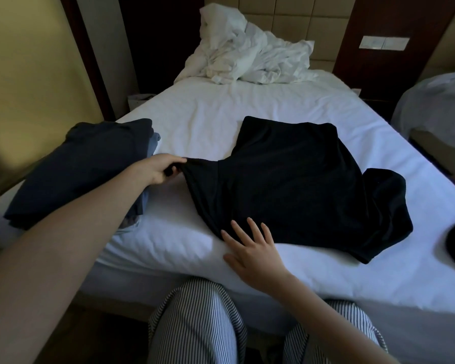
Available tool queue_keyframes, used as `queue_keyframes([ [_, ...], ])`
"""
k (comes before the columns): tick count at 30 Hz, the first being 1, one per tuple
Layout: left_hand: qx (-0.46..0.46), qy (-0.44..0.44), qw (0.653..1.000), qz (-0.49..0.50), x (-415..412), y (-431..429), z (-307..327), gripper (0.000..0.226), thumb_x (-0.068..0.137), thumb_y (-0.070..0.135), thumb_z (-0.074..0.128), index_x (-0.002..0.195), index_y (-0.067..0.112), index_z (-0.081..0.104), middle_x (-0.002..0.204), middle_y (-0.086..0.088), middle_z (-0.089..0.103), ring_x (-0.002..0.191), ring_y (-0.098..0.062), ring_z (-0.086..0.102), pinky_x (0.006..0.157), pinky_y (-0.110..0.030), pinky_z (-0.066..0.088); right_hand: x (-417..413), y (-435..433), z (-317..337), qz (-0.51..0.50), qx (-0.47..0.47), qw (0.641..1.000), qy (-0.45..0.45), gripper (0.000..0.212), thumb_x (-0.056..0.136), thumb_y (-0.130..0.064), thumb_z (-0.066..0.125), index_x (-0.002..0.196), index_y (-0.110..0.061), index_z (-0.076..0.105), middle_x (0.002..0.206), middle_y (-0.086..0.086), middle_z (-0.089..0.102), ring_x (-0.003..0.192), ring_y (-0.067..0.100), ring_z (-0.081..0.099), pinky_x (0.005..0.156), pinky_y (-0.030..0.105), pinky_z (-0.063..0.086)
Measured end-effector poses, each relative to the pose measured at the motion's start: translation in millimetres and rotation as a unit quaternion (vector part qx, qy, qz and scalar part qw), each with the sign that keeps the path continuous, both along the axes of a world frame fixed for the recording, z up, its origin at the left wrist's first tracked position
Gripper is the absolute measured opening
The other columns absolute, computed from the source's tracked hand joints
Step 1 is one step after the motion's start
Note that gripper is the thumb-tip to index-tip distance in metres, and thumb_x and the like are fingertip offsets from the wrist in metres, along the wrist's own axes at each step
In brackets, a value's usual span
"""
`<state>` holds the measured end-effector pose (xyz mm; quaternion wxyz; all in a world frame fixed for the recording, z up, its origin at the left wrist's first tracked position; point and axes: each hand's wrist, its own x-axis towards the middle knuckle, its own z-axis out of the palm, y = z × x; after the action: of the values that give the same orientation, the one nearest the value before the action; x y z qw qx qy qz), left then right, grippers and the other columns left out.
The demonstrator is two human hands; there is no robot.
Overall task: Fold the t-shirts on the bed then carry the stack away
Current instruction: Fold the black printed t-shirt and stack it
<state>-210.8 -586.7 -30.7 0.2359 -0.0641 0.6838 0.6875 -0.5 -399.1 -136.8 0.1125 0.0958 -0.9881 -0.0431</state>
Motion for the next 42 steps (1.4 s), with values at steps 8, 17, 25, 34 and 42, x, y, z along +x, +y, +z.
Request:
queue_keyframes([
  [8, -0.075, 0.166, 0.933, -0.310, 46.3, 73.3, 63.9, 0.039, 0.094, 0.040, 0.047, 0.125, 0.017, 0.052, 0.113, -0.007, 0.067, 0.099, -0.022, 0.066, 0.087, -0.034, 0.052, 12.4, -1.3, -4.4, 0.015, 0.001, 1.000, 0.012, 0.060, 0.082, -0.055, 0.032, 0.122, -0.022, 0.063, 0.124, 0.005, 0.063, 0.113, 0.036, 0.059, 0.086, 0.055, 0.048],
  [17, -0.519, 0.376, 0.713, -0.284, 70.7, 128.2, -78.1, 0.052, 0.097, 0.050, 0.033, 0.147, 0.041, 0.021, 0.158, -0.003, 0.018, 0.146, -0.026, 0.009, 0.117, -0.044, 0.009, 17.6, -0.6, -12.9, 0.024, -0.014, 1.000, -0.004, 0.062, 0.081, -0.054, 0.034, 0.126, -0.021, 0.060, 0.127, 0.006, 0.061, 0.115, 0.036, 0.057, 0.099, 0.049, 0.027],
  [25, -0.620, 0.339, 0.646, -0.287, 71.6, 158.8, -59.9, 0.061, 0.091, 0.067, 0.017, 0.147, 0.047, 0.000, 0.158, -0.010, 0.006, 0.143, -0.038, 0.001, 0.112, -0.059, 0.001, 21.6, 16.8, -11.3, 0.066, -0.015, 0.998, 0.006, 0.057, 0.081, -0.054, 0.032, 0.123, -0.028, 0.061, 0.128, 0.000, 0.060, 0.116, 0.030, 0.058, 0.090, 0.050, 0.047],
  [34, -0.536, 0.439, 0.627, -0.356, 86.7, 163.3, -78.2, 0.062, 0.098, 0.052, 0.021, 0.143, 0.043, -0.021, 0.160, 0.001, -0.005, 0.146, -0.024, -0.006, 0.117, -0.047, -0.003, 58.1, 144.4, 16.0, -0.112, -0.152, 0.963, 0.192, 0.042, 0.085, -0.037, 0.043, 0.117, -0.019, 0.064, 0.122, 0.003, 0.064, 0.117, 0.030, 0.055, 0.102, 0.041, 0.024],
  [42, -0.473, 0.405, 0.707, -0.336, 123.5, 221.2, -71.9, 0.057, 0.098, 0.052, 0.026, 0.150, 0.033, 0.011, 0.160, -0.001, -0.001, 0.146, -0.018, -0.012, 0.115, -0.045, -0.009, 74.2, 209.2, 5.3, -0.330, -0.210, 0.920, 0.007, 0.048, 0.097, -0.047, 0.033, 0.144, -0.037, 0.030, 0.157, -0.005, 0.015, 0.145, 0.027, -0.002, 0.116, 0.045, -0.002],
])
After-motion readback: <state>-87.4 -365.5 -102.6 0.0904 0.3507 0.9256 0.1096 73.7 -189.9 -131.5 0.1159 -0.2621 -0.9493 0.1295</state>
